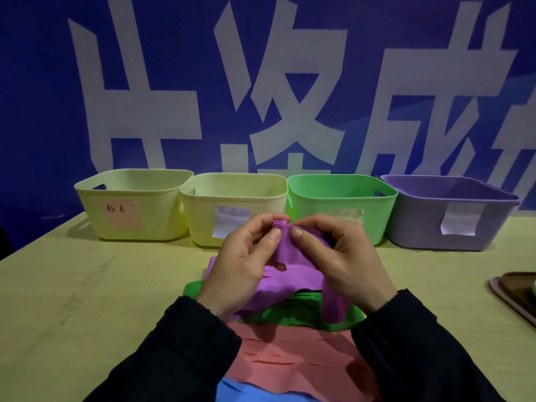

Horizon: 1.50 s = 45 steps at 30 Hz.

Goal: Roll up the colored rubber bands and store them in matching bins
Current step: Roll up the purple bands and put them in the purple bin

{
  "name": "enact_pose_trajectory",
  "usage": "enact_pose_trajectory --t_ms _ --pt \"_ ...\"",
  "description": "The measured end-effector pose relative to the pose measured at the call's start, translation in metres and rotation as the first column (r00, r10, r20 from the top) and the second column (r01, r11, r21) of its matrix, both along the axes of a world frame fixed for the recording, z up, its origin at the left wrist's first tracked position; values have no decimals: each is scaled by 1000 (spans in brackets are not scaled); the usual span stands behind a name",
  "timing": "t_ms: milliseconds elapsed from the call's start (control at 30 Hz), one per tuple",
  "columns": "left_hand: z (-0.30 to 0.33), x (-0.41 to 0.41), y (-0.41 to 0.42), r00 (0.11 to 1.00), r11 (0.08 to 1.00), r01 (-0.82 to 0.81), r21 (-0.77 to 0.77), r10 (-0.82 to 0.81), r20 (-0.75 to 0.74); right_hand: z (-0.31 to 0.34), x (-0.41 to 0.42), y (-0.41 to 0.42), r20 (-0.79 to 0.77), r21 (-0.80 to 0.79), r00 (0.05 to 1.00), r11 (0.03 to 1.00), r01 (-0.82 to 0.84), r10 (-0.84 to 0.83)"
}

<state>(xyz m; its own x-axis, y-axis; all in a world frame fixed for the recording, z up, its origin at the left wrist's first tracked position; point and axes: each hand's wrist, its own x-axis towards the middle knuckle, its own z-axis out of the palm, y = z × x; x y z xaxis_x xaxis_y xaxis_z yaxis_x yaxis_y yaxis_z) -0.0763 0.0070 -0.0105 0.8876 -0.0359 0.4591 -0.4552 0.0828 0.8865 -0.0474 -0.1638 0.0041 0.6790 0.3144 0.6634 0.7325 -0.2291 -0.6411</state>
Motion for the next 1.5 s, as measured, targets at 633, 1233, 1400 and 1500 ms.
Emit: enact_pose_trajectory --t_ms 633,1233,1400,1500 --pt "4 -1 6 999 997 -24 69 21 39 7 1 -8 -149 30 986 997 -74 77" --pt "2 0 4 997 997 81 -11 -81 8 3 2 -4 -155 127 977 984 -127 146" --pt "-1 1 5 995 995 98 -35 -98 -9 3 7 -10 -148 34 987 998 -57 61" --pt "-3 3 7 997 997 75 -5 -75 -14 -1 9 -8 -41 -75 998 996 53 -56"
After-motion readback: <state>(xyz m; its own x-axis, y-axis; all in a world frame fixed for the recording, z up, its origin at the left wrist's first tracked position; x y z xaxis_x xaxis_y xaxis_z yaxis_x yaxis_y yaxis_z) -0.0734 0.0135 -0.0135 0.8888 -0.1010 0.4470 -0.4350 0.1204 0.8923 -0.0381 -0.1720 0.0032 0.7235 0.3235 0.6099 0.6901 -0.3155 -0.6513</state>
